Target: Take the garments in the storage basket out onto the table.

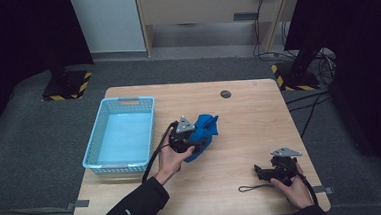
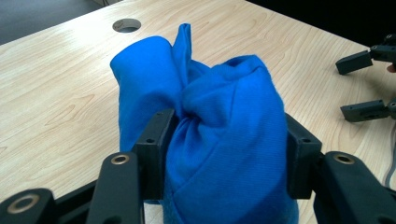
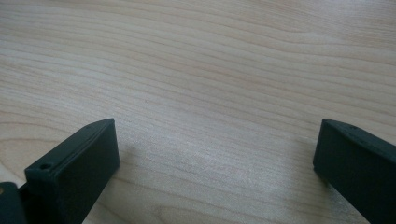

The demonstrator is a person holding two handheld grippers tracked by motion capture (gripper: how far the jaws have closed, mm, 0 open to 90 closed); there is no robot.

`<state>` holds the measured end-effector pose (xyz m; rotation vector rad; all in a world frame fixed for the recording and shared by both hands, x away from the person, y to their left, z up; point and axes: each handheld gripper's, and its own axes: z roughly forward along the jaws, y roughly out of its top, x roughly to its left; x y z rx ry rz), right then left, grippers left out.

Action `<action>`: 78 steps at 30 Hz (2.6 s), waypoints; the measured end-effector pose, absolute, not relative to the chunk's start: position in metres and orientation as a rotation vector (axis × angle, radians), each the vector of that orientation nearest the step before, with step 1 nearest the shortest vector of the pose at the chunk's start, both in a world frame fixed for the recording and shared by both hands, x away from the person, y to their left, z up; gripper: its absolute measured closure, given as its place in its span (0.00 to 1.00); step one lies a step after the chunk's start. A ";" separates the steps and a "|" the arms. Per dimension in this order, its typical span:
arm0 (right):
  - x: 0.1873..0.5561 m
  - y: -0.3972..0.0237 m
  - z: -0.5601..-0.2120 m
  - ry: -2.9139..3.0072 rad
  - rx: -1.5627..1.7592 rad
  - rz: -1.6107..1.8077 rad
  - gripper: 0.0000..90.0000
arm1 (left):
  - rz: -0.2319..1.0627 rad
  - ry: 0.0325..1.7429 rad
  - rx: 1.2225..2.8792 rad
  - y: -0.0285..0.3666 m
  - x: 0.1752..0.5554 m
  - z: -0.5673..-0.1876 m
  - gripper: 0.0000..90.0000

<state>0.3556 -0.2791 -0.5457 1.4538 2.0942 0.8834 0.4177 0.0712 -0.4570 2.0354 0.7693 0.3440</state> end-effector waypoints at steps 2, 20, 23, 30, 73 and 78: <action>0.356 -0.279 -0.546 2.095 1.454 0.883 0.01 | 0.342 0.768 2.043 0.071 0.418 -0.459 0.50; 0.356 -0.279 -0.546 2.094 1.453 0.883 0.01 | 0.293 0.746 2.142 0.058 0.415 -0.488 0.50; 0.356 -0.279 -0.546 2.095 1.451 0.883 0.01 | 0.289 0.742 2.157 0.057 0.415 -0.492 0.50; 0.356 -0.279 -0.546 2.094 1.455 0.883 0.01 | 0.277 0.736 2.185 0.054 0.413 -0.502 0.49; 0.356 -0.279 -0.546 2.094 1.455 0.883 0.01 | 0.201 0.699 2.176 0.065 0.403 -0.478 0.11; 0.356 -0.279 -0.546 2.095 1.456 0.883 0.01 | 0.221 0.685 2.114 0.074 0.399 -0.473 0.11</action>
